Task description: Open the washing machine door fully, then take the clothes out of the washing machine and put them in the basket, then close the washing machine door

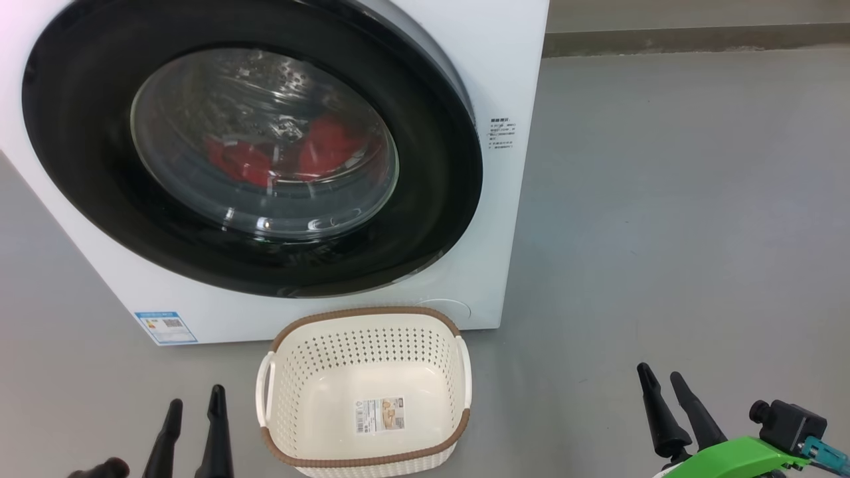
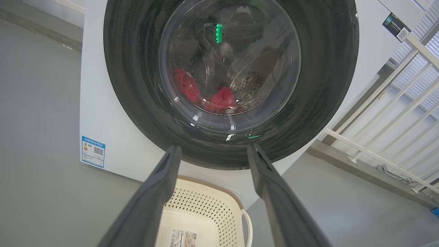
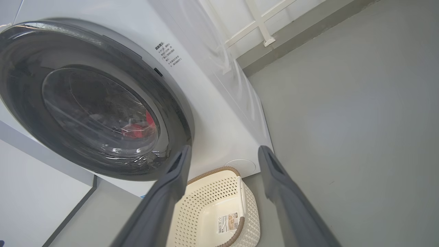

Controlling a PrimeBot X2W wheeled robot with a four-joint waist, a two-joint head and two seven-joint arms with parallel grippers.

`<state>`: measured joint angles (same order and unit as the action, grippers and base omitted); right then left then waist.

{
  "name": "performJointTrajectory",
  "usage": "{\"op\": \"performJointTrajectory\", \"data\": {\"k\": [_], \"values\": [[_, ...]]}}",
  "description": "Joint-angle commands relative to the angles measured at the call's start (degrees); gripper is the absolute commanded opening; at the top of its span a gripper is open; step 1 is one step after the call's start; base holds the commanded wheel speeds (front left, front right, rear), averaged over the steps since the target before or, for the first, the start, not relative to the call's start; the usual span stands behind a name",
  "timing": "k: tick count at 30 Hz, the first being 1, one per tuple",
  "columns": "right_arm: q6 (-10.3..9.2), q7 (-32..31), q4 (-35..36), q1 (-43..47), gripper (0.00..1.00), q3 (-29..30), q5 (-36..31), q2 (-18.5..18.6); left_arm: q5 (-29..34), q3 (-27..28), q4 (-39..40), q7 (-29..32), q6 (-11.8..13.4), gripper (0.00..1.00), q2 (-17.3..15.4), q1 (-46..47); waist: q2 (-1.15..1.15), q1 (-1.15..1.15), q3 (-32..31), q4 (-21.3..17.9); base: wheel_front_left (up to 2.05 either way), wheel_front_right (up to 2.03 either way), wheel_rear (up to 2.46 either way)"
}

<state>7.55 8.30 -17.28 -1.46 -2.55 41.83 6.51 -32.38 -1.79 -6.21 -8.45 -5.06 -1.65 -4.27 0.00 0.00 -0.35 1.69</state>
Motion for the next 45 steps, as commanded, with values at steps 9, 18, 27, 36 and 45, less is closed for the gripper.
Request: {"op": "performJointTrajectory", "data": {"k": [9, 18, 27, 36, 45], "values": [[-0.05, 2.2, 1.8, -0.6, 1.00, -1.3, -7.5, 1.3, 7.4, 0.8, 2.9, -2.1, 0.6, 1.00, -0.9, 0.1, 0.00, 0.00, 0.0, 0.0, 0.00, 0.00, 0.00], [-0.06, 3.7, 1.7, -0.2, 1.00, -0.4, -13.2, 1.3, 13.3, 0.6, 3.5, -3.6, 0.7, 1.00, -1.0, -0.6, 0.00, 0.00, -0.1, -0.1, 0.00, 0.00, 0.00], [-0.06, 5.2, 2.3, 0.4, 1.00, 1.3, -18.9, 1.2, 18.0, 0.7, 3.9, -5.1, 0.6, 1.00, -1.1, -1.0, 0.00, 0.00, 0.1, -0.2, 0.00, 0.00, 0.00], [-0.06, 6.6, 2.5, 0.7, 1.00, 1.5, -24.1, 1.2, 22.3, 0.9, 4.5, -6.4, 0.7, 1.00, -1.2, -1.5, 0.00, 0.00, 0.1, -0.3, 0.00, 0.00, 0.00], [-0.06, 6.7, 2.6, 1.1, 1.00, 2.3, -24.4, 1.0, 22.2, 1.4, 3.8, -6.5, 0.6, 1.00, -1.2, -1.5, 0.00, 0.00, -0.1, -0.4, 0.00, 0.00, 0.00]]}}
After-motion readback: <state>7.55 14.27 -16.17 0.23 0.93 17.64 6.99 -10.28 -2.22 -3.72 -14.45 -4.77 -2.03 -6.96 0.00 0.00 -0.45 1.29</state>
